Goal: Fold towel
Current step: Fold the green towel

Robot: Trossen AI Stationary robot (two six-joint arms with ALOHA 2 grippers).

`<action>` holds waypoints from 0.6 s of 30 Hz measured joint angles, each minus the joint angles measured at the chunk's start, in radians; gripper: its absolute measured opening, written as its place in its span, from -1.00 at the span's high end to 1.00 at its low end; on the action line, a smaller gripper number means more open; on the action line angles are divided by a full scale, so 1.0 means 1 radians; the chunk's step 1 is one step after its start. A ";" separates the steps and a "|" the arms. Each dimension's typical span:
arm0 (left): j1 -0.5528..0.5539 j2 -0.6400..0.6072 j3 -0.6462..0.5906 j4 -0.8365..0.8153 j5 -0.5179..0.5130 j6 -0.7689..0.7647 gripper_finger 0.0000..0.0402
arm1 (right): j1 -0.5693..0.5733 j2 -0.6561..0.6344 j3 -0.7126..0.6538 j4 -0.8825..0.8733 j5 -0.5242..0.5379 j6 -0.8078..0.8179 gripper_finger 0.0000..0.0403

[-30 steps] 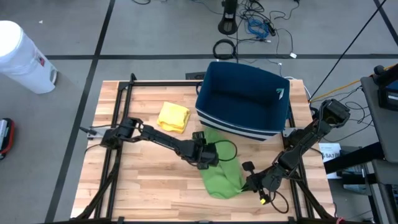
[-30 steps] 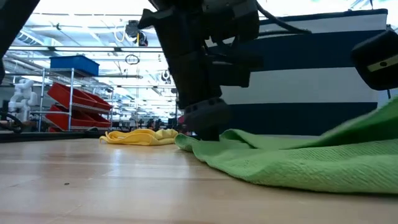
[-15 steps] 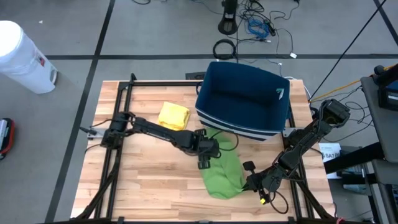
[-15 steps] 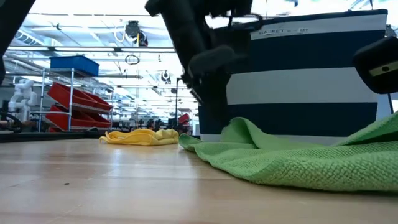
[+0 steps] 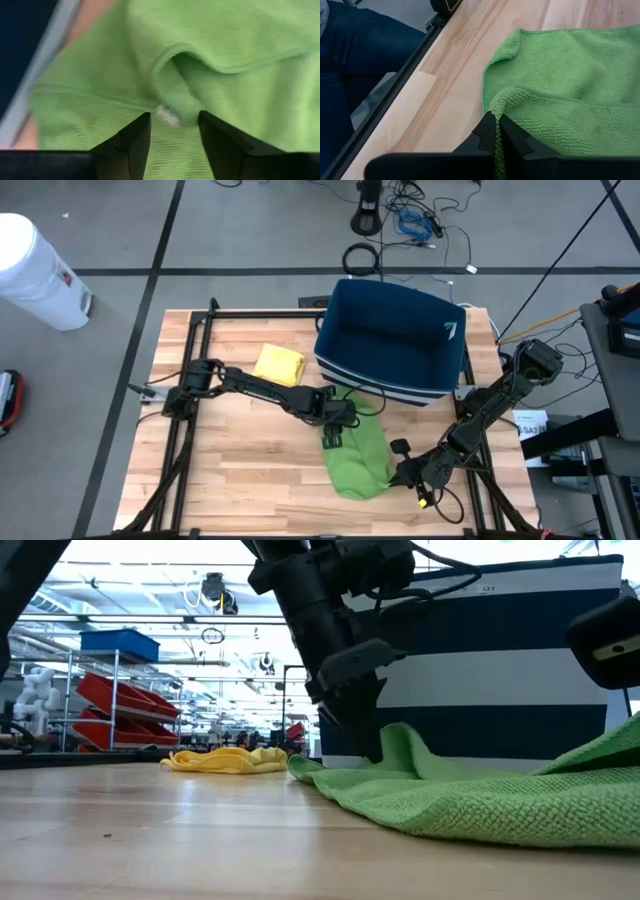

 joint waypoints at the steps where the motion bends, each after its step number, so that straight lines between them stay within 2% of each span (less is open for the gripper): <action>1: -0.001 0.000 0.000 -0.003 0.008 0.006 0.21 | 0.000 0.000 0.000 0.000 0.000 -0.002 1.00; 12: 0.025 0.000 0.000 -0.002 -0.018 0.139 0.91 | 0.000 0.000 0.000 0.005 -0.008 -0.016 1.00; 18: 0.011 -0.052 0.007 -0.039 -0.041 0.233 0.98 | 0.025 -0.003 0.000 0.022 -0.008 -0.070 1.00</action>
